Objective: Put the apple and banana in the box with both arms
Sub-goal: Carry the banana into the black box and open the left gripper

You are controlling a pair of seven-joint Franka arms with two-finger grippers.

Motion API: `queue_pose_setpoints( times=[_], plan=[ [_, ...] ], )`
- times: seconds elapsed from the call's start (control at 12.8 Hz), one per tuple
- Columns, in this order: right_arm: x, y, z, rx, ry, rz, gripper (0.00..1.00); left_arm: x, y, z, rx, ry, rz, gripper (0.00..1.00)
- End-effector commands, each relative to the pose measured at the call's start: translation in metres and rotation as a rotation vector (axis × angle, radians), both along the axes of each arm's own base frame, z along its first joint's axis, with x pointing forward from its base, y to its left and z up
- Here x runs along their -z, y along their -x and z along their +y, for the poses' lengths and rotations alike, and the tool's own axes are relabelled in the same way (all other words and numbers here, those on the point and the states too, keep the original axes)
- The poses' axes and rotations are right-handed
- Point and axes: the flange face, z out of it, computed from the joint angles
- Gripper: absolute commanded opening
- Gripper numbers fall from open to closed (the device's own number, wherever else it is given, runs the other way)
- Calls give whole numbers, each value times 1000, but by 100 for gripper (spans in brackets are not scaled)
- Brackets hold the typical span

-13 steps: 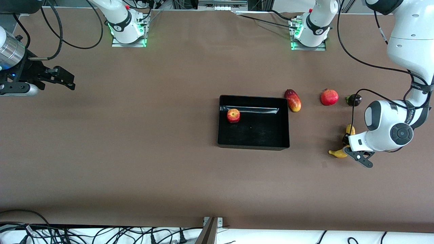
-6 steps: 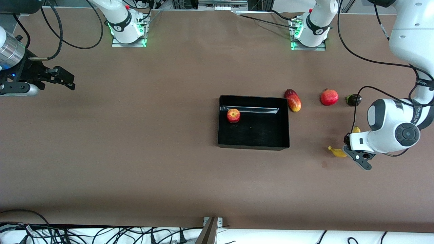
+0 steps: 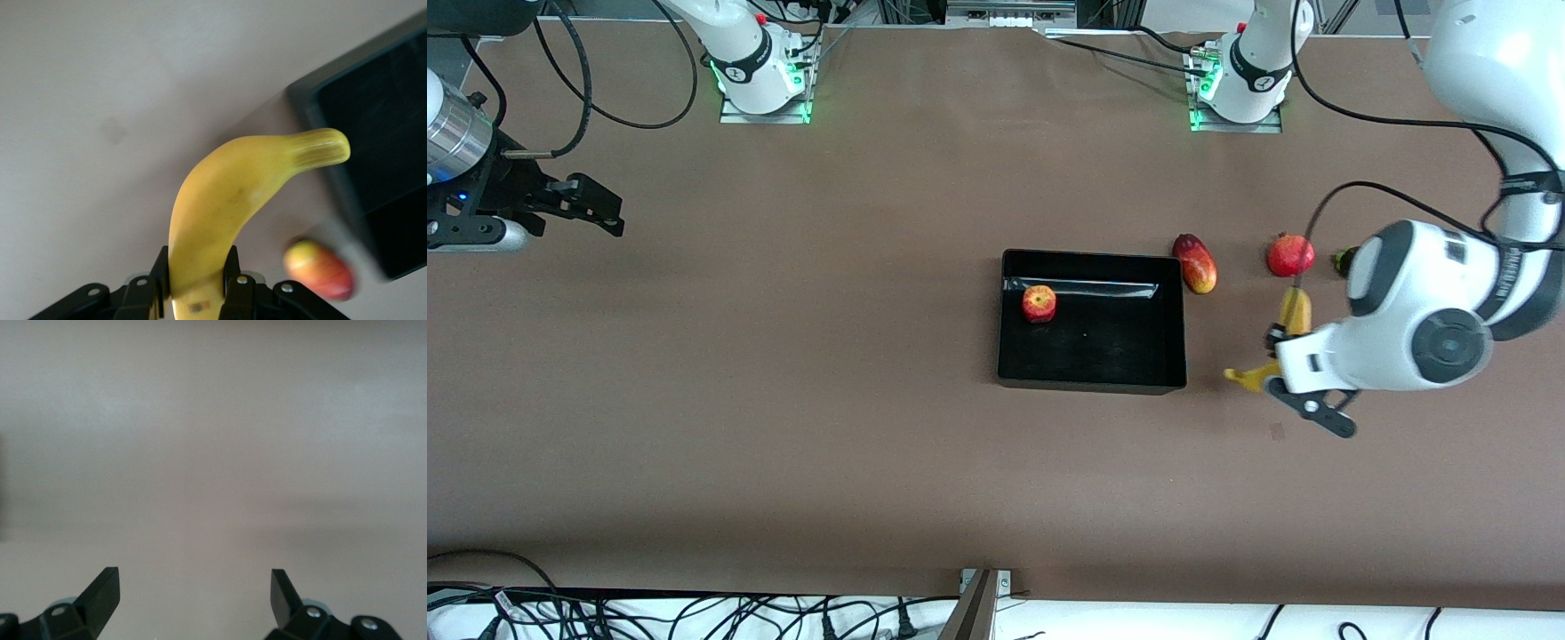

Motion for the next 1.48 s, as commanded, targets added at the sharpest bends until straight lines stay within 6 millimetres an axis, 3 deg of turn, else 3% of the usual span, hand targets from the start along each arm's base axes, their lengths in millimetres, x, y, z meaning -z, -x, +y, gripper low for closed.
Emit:
queue_pose_setpoints(
  times=[0.0,0.16,0.31,0.7,0.94,1.17,1.4],
  plan=[
    [-5,-2,-1,-9,16,-16,100,1,20,-73,-186,-34,26,0],
    [-4,-2,-1,-9,16,-15,100,17,39,-132,-303,-86,35,0],
    [-4,-1,0,-11,16,-15,100,33,51,-158,-375,-124,52,0],
    [-5,-1,2,-15,15,-17,100,84,55,-154,-372,-116,24,0],
    [-5,-1,2,-15,15,-17,100,103,64,-159,-347,-135,41,0],
    [-5,-1,2,-15,15,-17,100,125,57,-153,-364,-113,25,0],
    [-5,-1,2,-15,15,-17,100,135,58,-153,-353,-119,17,4]
  ],
)
